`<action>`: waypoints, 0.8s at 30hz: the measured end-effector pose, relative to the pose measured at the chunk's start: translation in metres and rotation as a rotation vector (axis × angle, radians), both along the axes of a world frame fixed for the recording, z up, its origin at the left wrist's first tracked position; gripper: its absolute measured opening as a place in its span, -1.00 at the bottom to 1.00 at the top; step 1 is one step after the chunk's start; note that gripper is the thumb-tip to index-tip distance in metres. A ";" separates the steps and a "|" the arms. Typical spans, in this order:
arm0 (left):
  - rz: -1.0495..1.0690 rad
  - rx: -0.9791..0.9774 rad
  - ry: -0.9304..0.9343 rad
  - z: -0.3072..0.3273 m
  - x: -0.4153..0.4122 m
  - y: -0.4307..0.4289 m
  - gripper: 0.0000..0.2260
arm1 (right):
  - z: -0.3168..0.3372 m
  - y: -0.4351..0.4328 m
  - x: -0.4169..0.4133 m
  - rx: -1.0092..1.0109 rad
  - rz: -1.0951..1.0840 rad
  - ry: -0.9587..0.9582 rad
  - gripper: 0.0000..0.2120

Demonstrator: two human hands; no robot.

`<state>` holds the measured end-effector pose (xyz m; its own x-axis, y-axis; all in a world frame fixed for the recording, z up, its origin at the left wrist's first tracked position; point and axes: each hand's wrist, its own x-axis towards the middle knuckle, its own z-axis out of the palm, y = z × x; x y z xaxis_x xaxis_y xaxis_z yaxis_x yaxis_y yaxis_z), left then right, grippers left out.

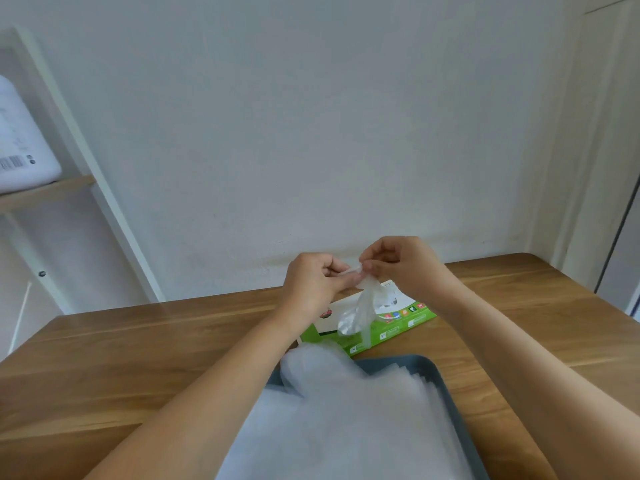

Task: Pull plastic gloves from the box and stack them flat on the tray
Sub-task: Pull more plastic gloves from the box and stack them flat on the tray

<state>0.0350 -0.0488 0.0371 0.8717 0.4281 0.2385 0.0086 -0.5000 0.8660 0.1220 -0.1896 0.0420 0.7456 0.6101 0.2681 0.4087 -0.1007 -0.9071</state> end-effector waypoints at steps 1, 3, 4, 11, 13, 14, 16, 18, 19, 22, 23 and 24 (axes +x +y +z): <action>0.002 -0.004 0.006 0.000 0.001 0.001 -0.88 | -0.001 -0.001 0.002 0.026 -0.035 0.021 -0.86; -0.001 -0.002 0.009 -0.001 0.004 0.004 -0.88 | -0.002 -0.004 0.008 0.068 -0.114 0.042 -0.86; -0.006 -0.013 0.004 -0.001 0.004 0.004 -0.88 | -0.002 -0.006 0.012 0.073 -0.140 0.043 -0.87; -0.001 -0.013 -0.018 0.007 0.003 0.008 -0.86 | 0.001 -0.015 0.012 -0.214 0.094 -0.035 -0.83; 0.007 -0.001 -0.020 0.008 0.004 0.006 -0.86 | 0.000 -0.010 0.010 -0.208 0.055 -0.080 -0.96; 0.013 -0.002 -0.024 0.009 0.005 0.006 -0.86 | -0.001 -0.010 0.010 -0.204 0.037 -0.083 -0.99; 0.015 -0.032 -0.035 0.009 0.004 0.007 -0.87 | -0.001 -0.011 0.012 -0.206 0.018 -0.086 -0.93; 0.022 -0.061 -0.045 0.009 0.002 0.009 -0.86 | -0.001 -0.014 0.014 -0.200 -0.001 -0.086 -0.89; 0.032 -0.064 -0.046 0.008 0.001 0.011 -0.85 | -0.001 -0.015 0.014 -0.193 -0.007 -0.077 -0.87; 0.036 -0.075 -0.020 0.007 0.001 0.016 -0.86 | -0.003 -0.016 0.014 -0.178 -0.012 -0.065 -0.87; 0.016 -0.095 0.006 0.006 0.001 0.017 -0.87 | -0.004 -0.015 0.014 -0.173 -0.014 -0.067 -0.90; -0.013 -0.127 0.040 0.006 0.000 0.017 -0.87 | -0.005 -0.013 0.014 -0.164 -0.015 -0.066 -0.93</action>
